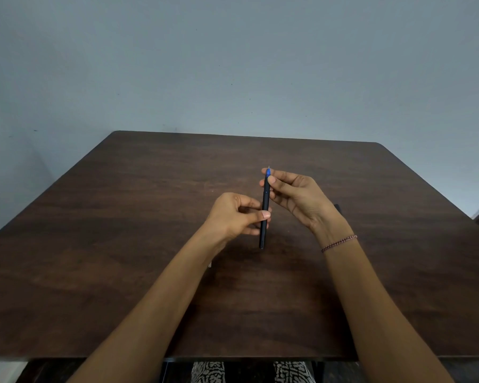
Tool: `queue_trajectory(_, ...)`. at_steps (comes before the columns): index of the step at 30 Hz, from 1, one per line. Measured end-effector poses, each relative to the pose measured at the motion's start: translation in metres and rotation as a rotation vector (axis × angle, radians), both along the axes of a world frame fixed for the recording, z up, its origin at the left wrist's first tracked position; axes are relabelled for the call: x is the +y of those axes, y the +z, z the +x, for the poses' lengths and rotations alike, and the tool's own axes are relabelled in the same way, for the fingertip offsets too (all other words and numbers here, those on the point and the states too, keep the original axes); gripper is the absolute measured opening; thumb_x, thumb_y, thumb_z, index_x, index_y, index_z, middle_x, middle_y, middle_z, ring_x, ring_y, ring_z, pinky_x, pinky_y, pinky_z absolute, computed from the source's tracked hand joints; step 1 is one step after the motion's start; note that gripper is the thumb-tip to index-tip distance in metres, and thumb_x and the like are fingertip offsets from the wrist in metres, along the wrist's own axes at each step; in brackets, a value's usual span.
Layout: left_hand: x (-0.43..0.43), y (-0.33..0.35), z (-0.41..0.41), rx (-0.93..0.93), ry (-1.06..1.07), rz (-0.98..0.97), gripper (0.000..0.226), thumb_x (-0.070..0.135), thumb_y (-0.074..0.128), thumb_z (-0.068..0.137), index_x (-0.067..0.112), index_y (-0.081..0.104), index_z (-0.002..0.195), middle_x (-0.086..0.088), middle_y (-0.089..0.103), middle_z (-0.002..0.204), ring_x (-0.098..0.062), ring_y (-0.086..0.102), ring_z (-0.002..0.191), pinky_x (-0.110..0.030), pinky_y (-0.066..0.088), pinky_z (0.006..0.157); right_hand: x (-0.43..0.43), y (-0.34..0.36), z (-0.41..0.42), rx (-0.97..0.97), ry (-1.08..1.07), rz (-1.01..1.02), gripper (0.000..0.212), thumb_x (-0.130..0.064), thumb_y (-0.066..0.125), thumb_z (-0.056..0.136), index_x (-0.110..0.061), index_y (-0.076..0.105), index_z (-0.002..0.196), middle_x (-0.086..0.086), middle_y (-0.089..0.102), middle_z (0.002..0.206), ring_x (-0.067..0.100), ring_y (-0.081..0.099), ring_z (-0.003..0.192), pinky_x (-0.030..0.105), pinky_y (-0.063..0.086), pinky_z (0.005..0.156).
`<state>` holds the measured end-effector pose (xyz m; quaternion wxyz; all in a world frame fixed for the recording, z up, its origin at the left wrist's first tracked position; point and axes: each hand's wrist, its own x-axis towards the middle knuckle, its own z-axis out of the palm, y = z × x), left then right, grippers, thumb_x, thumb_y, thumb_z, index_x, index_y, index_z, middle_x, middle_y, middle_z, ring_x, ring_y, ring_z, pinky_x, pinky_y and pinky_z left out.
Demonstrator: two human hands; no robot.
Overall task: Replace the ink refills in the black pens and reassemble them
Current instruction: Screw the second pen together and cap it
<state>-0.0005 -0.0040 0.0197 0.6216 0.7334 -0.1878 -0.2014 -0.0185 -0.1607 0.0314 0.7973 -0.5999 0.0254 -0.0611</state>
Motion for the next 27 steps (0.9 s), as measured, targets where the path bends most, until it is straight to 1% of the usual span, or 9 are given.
queue_trajectory(3,-0.001,0.000,0.000,0.002,0.017,0.022,0.029,0.005,0.069,0.080,-0.006,0.064,0.106,-0.008,0.070,0.080,-0.010,0.069,0.067,-0.018,0.056,0.054,0.000,-0.001,0.000,-0.009,-0.028,-0.017,0.014,0.000,0.060,0.084,-0.006,0.068,0.094,0.000,0.073,0.072,0.006,0.069,0.074,0.012,0.053,0.064)
queue_trajectory(10,-0.001,0.003,-0.002,0.019,0.047,0.045,0.037,0.006,0.070,0.079,-0.007,0.060,0.112,-0.017,0.070,0.092,-0.014,0.068,0.071,-0.019,0.056,0.054,0.001,-0.005,0.003,-0.015,-0.056,-0.041,0.014,-0.003,0.065,0.081,-0.008,0.069,0.093,0.000,0.074,0.075,0.006,0.069,0.076,0.012,0.052,0.063)
queue_trajectory(15,0.000,0.003,-0.002,0.015,0.058,0.071,0.038,0.006,0.071,0.079,-0.006,0.060,0.113,-0.017,0.070,0.093,-0.015,0.069,0.072,-0.019,0.056,0.053,-0.001,-0.007,0.004,-0.006,-0.057,-0.083,0.015,-0.007,0.067,0.080,-0.011,0.070,0.094,0.001,0.074,0.077,0.007,0.068,0.075,0.013,0.052,0.064)
queue_trajectory(17,-0.001,0.002,-0.002,0.015,0.067,0.070,0.038,0.006,0.071,0.078,-0.005,0.060,0.112,-0.016,0.070,0.091,-0.016,0.069,0.072,-0.019,0.057,0.053,0.001,-0.008,0.004,-0.010,-0.071,-0.107,0.012,-0.010,0.066,0.082,-0.013,0.070,0.093,0.001,0.073,0.077,0.006,0.066,0.072,0.013,0.052,0.064)
queue_trajectory(19,-0.001,0.003,-0.002,0.017,0.089,0.068,0.037,0.007,0.073,0.076,-0.003,0.061,0.110,-0.013,0.069,0.085,-0.015,0.068,0.070,-0.019,0.056,0.052,0.002,-0.009,0.005,-0.025,-0.118,-0.171,0.012,-0.019,0.061,0.088,-0.016,0.071,0.092,0.000,0.070,0.078,0.005,0.062,0.069,0.015,0.052,0.064)
queue_trajectory(21,-0.001,0.003,-0.001,0.022,0.113,0.071,0.035,0.008,0.073,0.076,-0.001,0.061,0.108,-0.009,0.068,0.081,-0.012,0.068,0.068,-0.018,0.056,0.050,0.002,-0.011,0.005,-0.033,-0.206,-0.316,0.020,-0.026,0.053,0.093,-0.016,0.070,0.097,-0.002,0.067,0.075,0.001,0.060,0.065,0.015,0.051,0.063)
queue_trajectory(22,0.000,0.003,0.000,0.026,0.126,0.067,0.034,0.008,0.073,0.076,0.000,0.061,0.107,-0.007,0.068,0.079,-0.010,0.068,0.065,-0.018,0.055,0.050,0.001,-0.012,0.006,-0.031,-0.272,-0.445,0.022,-0.027,0.052,0.094,-0.014,0.069,0.100,-0.003,0.066,0.074,0.001,0.060,0.064,0.015,0.051,0.062)
queue_trajectory(25,0.001,0.002,0.003,0.036,0.154,0.057,0.030,0.006,0.073,0.077,0.000,0.062,0.103,-0.003,0.067,0.073,-0.004,0.066,0.056,-0.017,0.054,0.048,0.000,-0.020,0.007,-0.036,-0.451,-0.903,0.021,-0.028,0.060,0.089,-0.014,0.068,0.102,-0.012,0.060,0.070,0.000,0.055,0.063,0.014,0.044,0.062)
queue_trajectory(27,0.001,0.001,0.003,0.034,0.161,0.061,0.027,0.007,0.073,0.076,0.003,0.063,0.100,-0.002,0.067,0.072,-0.004,0.066,0.056,-0.018,0.054,0.048,0.003,-0.023,0.007,-0.018,-0.441,-1.089,0.019,-0.030,0.066,0.084,-0.018,0.068,0.100,-0.012,0.056,0.073,-0.002,0.050,0.062,0.017,0.040,0.064)
